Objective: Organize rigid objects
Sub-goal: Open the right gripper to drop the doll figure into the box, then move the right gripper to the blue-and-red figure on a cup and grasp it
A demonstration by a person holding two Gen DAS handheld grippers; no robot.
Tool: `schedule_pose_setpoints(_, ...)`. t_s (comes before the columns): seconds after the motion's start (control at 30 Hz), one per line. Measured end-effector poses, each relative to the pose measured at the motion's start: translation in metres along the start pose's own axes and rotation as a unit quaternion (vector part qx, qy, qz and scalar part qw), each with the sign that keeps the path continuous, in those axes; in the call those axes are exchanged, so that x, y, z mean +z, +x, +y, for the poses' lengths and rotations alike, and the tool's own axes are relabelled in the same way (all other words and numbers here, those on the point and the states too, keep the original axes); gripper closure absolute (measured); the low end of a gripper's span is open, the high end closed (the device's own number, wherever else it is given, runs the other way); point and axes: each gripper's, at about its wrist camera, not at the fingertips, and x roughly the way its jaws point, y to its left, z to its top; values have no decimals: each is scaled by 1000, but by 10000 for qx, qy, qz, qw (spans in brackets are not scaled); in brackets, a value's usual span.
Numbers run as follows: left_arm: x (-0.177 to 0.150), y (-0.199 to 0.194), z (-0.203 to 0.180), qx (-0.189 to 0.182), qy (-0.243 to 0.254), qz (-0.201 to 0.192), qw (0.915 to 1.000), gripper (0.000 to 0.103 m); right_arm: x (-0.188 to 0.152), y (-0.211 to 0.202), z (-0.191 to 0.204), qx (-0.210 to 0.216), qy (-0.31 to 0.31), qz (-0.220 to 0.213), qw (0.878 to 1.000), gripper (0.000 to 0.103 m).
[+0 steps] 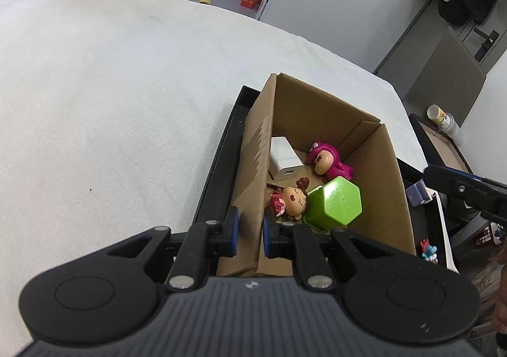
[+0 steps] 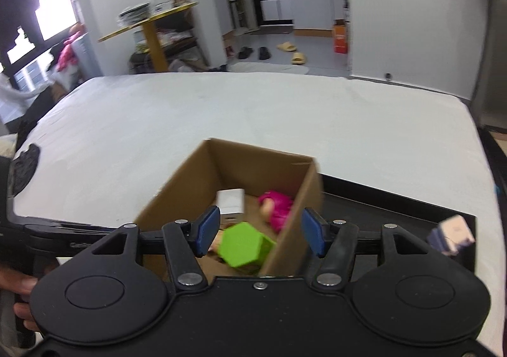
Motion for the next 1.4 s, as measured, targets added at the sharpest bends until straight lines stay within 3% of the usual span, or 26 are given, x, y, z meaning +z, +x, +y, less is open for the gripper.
schedule_pose_setpoints(0.27, -1, 0, -2, -14, -3, -30, 10000, 89, -15, -12, -21, -521, 29, 93, 9986, 46)
schedule_pose_setpoints(0.47, -2, 0, -4, 11, 31, -37, 10000, 89, -31, -4, -25, -1751, -471, 66, 9834, 46)
schedule_pose_setpoints(0.63, -2, 0, -3, 14, 32, -34, 10000, 89, -44, 19, -33, -2249, -649, 461, 9711, 46)
schedule_pose_setpoints(1.1, -2, 0, -3, 22, 36, -38, 10000, 90, -58, 29, -86, -2301, -512, 1289, 9632, 51)
schedule_pose_setpoints(1.3, -2, 0, -3, 31, 48, -41, 10000, 90, -64, 30, -100, -2063, -375, 1425, 9673, 54)
schedule_pose_setpoints(1.4, -2, 0, -3, 30, 50, -42, 10000, 90, -68, 34, -105, -1961, -321, 1513, 9683, 61)
